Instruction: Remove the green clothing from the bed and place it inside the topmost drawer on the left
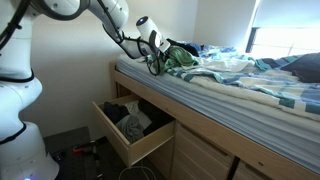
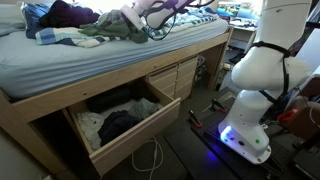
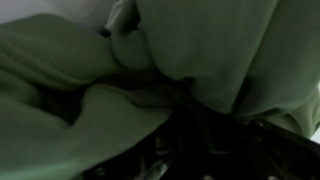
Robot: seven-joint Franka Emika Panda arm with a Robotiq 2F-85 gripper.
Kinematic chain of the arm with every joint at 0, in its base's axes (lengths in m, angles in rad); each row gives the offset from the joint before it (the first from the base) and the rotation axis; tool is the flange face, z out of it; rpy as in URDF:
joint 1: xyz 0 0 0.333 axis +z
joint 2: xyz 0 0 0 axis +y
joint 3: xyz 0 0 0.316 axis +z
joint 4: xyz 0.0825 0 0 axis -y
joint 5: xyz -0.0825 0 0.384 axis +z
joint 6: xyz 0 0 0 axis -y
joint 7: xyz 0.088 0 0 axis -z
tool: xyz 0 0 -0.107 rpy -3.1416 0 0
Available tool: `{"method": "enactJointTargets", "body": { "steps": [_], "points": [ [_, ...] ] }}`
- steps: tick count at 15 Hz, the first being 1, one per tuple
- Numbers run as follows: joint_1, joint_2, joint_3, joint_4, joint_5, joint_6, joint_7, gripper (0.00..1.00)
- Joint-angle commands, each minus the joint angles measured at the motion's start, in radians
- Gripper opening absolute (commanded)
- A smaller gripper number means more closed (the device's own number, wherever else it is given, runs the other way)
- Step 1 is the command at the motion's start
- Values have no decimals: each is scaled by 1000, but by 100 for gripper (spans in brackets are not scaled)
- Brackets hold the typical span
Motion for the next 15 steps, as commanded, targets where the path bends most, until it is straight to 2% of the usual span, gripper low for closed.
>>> {"method": "enactJointTargets", "body": {
  "steps": [1,2,3,4,5,8,12,13,14,15],
  "points": [
    [86,47,-56,97,-24,-41,32,1],
    [93,39,-55,98,-15,-46,25,4],
    [213,-9,-170,70,199,-28,-135,2],
    [234,-24,-176,61,258,-46,-173,4],
    [137,-29,-57,57,187,-99,-139,3],
    [112,-135,18,3,270,-208,-229,3],
    [66,-297,101,-31,379,-285,-307,3],
    [240,-351,-75,-34,485,-288,-377,3],
    [268,-383,-99,-42,508,-294,-392,3],
    [321,-414,-152,-51,531,-305,-421,3]
  ]
}}
